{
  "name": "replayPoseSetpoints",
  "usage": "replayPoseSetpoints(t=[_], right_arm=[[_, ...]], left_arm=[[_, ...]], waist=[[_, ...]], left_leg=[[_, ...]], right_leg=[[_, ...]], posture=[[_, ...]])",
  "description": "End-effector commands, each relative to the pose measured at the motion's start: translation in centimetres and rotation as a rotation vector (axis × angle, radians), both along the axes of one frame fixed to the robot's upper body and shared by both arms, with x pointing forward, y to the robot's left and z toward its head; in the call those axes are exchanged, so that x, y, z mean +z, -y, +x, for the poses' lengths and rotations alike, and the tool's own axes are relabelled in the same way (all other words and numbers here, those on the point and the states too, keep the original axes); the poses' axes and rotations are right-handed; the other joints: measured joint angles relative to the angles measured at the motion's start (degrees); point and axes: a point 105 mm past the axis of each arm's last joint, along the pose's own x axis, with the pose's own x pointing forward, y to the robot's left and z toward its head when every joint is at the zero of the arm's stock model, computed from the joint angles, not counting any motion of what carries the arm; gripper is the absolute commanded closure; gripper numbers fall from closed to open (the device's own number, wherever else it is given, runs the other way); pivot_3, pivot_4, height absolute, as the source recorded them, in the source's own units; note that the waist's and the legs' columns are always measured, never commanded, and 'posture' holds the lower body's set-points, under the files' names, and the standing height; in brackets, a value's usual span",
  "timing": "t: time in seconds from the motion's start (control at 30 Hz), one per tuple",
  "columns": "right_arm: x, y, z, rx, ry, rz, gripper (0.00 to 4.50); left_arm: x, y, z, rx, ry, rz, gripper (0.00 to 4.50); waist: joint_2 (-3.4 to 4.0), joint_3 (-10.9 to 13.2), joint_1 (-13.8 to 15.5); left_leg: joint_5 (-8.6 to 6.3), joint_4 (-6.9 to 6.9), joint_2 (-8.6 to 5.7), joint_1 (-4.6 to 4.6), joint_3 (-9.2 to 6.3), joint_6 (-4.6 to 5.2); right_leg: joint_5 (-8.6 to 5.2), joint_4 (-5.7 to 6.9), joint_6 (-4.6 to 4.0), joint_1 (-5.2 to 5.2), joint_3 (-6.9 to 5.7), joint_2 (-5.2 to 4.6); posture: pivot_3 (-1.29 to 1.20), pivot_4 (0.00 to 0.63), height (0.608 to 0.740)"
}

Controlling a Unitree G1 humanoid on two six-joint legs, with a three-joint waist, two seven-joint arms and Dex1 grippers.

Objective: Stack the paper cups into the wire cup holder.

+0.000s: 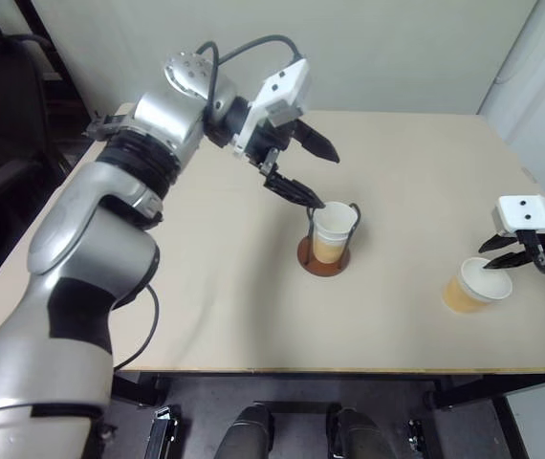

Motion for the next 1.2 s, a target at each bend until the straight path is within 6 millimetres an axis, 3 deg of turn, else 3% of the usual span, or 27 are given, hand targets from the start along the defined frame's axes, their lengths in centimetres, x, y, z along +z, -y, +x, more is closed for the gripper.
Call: replayPoseSetpoints(t=[0.03,0.2,0.5,0.7,1.2], right_arm=[[0.8,0.4,0.1,0.001,0.023,-0.024,3.12],[1.1,0.2,0.3,0.002,0.032,-0.015,3.12],[4.0,-0.6,0.4,0.017,0.107,-0.008,3.12],[3.5,-0.9,-0.8,0.026,0.064,-0.004,3.12],[0.8,-0.7,0.3,0.018,0.015,-0.018,3.12]], left_arm=[[0.8,0.1,-0.8,-0.056,0.018,-0.005,0.02],[0.8,0.0,-0.8,-0.056,0.015,-0.002,0.02],[0.5,0.0,-0.7,-0.054,0.017,0.005,0.02],[0.5,0.2,-0.7,-0.061,0.02,0.006,0.02],[0.6,0.0,-0.9,-0.062,0.023,0.01,0.02]], waist=[[0.0,0.0,0.0],[0.0,0.0,0.0],[0.03,0.0,0.0],[0.04,0.0,0.1],[0.06,0.0,0.1]], left_leg=[[0.0,0.0,0.0,0.0,-0.01,0.0],[-0.02,-0.01,0.0,-0.02,-0.01,0.01],[-0.03,-0.04,0.0,-0.01,-0.01,-0.01],[-0.05,-0.13,-0.01,-0.07,-0.03,-0.02],[-0.05,-0.16,0.03,-0.01,-0.02,0.0]], right_leg=[[0.0,0.0,0.0,0.0,0.0,0.0],[0.01,-0.04,-0.02,0.0,-0.01,0.0],[0.03,-0.08,-0.05,0.0,-0.02,0.0],[0.03,-0.24,-0.05,0.01,-0.04,0.0],[0.07,-0.28,-0.05,0.05,-0.06,0.0]], posture=[[0.0,0.15,0.74],[0.0,0.15,0.74],[0.0,0.15,0.74],[0.0,0.15,0.74],[0.0,0.15,0.74]])
